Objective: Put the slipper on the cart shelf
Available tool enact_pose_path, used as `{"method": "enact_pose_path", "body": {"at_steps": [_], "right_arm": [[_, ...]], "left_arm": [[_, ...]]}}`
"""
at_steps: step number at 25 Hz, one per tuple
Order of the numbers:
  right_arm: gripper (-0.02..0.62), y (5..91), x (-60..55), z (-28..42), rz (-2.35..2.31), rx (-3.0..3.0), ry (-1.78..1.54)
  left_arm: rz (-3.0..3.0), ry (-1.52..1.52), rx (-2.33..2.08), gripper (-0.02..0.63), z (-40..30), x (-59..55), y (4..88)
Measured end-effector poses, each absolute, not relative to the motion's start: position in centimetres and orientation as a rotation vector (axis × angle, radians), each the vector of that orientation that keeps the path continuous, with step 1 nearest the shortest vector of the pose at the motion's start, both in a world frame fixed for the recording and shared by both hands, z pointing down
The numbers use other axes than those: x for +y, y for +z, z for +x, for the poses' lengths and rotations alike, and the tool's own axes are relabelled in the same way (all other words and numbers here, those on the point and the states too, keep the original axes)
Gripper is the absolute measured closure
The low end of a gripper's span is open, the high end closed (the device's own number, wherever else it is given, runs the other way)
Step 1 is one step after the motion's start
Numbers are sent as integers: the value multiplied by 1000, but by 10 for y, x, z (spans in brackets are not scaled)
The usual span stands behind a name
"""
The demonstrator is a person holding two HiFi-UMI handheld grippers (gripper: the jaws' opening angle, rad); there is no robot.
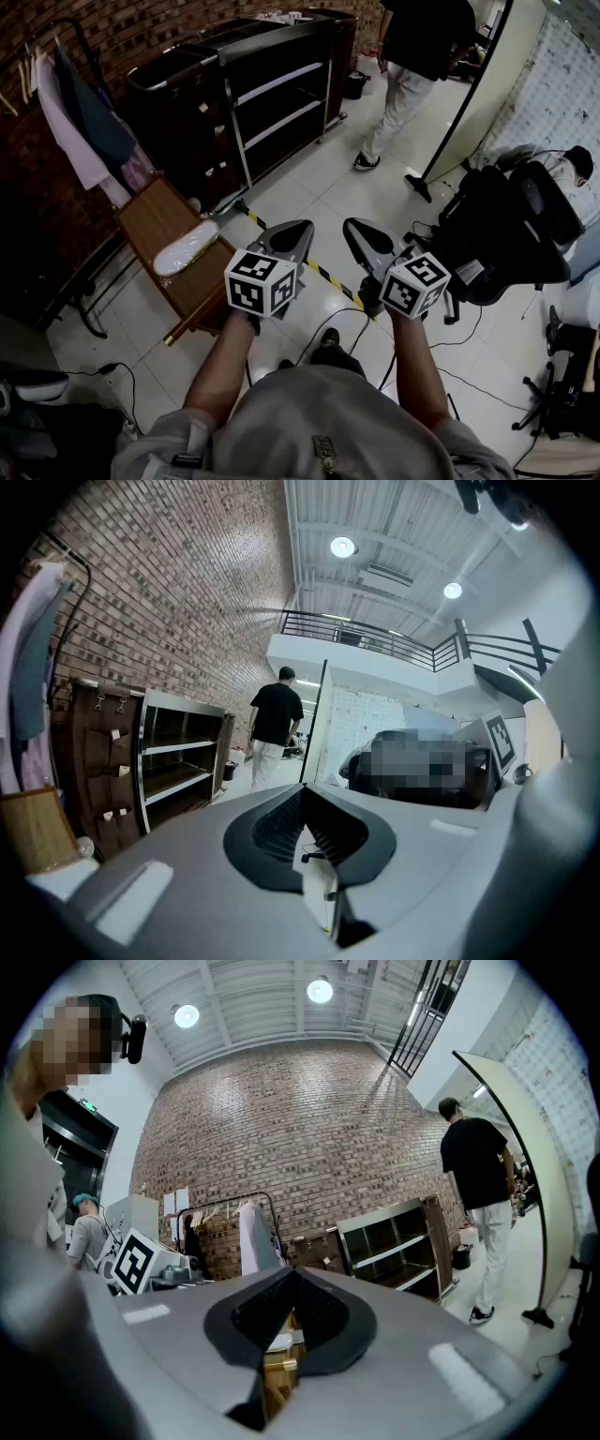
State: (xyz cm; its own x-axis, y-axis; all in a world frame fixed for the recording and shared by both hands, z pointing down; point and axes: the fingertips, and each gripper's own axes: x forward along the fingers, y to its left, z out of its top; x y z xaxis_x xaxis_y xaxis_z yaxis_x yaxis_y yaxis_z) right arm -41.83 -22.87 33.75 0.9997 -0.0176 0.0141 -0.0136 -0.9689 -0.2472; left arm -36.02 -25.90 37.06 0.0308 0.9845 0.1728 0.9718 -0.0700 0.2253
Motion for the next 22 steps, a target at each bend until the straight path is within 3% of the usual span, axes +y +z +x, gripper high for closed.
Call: {"method": "enact_pose_path", "body": {"at_steps": [22], "right_arm": [[597,349,-24,-377,-2864,77,-33]], "left_arm": [[2331,456,2000,598,-299,-77,377]]}}
